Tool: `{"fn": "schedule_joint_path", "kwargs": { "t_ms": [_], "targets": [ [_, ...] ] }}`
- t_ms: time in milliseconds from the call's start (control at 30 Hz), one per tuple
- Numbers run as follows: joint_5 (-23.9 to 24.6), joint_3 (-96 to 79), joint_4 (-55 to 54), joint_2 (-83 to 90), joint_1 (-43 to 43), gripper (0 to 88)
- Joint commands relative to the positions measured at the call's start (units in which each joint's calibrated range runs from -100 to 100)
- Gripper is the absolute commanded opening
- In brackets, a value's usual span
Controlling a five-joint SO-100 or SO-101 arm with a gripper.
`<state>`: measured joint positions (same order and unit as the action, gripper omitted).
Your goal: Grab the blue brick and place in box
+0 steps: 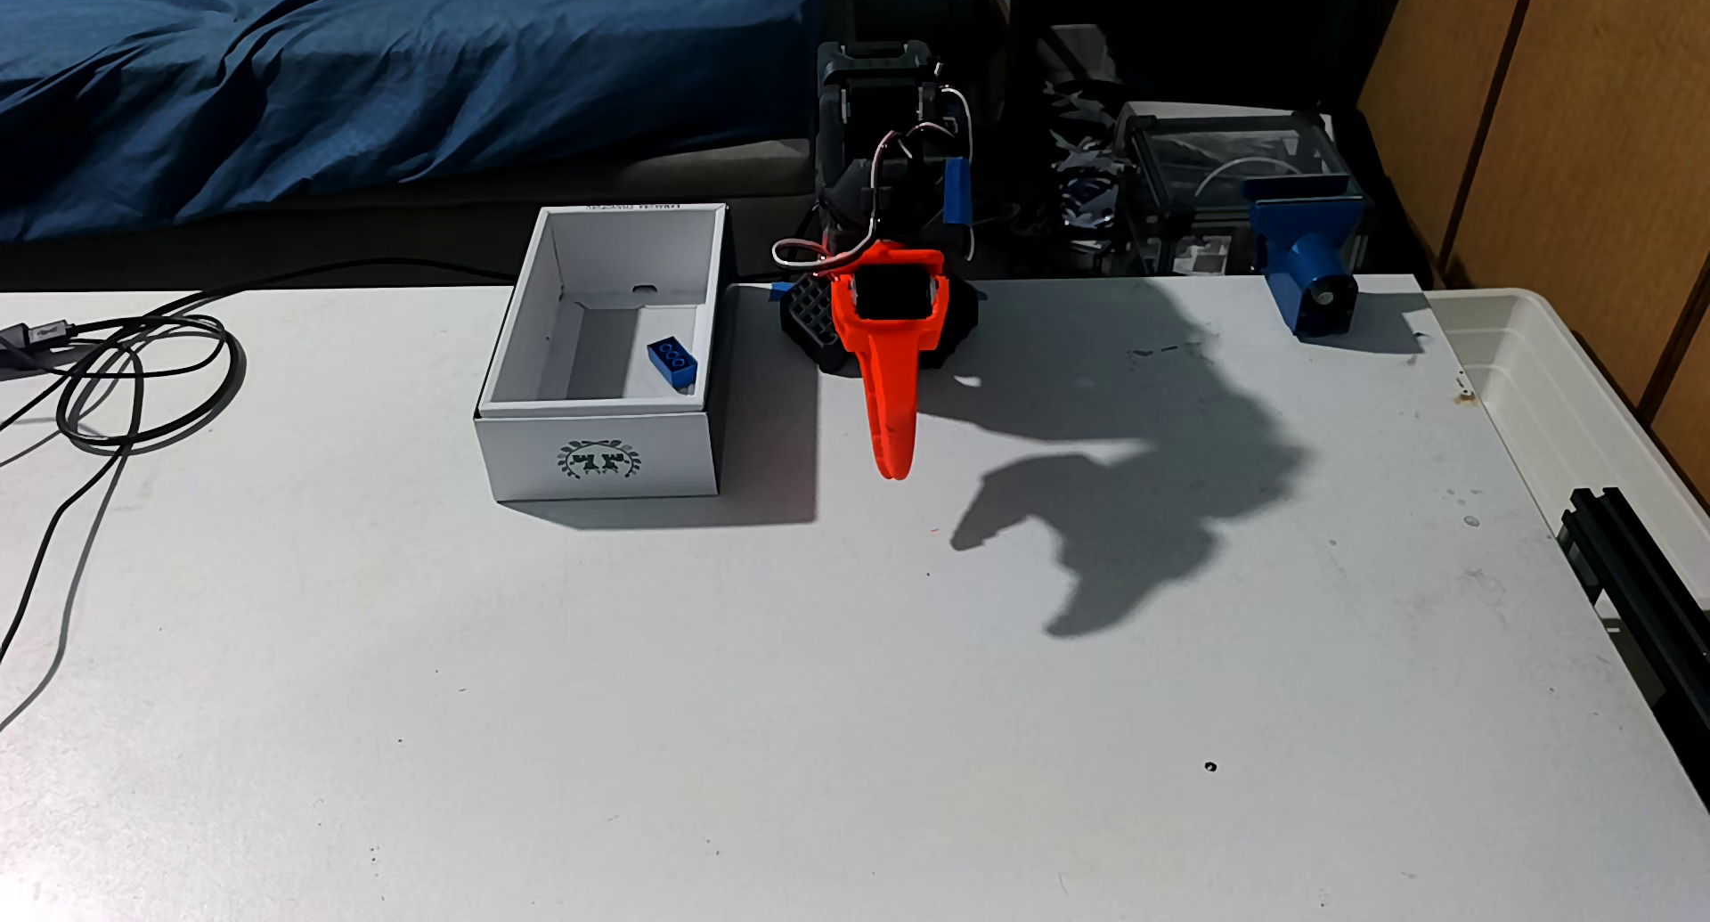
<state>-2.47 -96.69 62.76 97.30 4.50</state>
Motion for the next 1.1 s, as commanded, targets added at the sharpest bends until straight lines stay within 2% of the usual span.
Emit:
{"fn": "schedule_joint_path", "kwargs": {
  "t_ms": [0, 167, 1067],
  "targets": [
    [-0.8, 1.6, 0.6, 0.5, -0.3, 16.0],
    [-0.8, 1.6, 0.6, 0.5, -0.3, 0.7],
    [-0.7, 1.6, 1.2, 0.6, 0.2, 0.9]
  ]
}}
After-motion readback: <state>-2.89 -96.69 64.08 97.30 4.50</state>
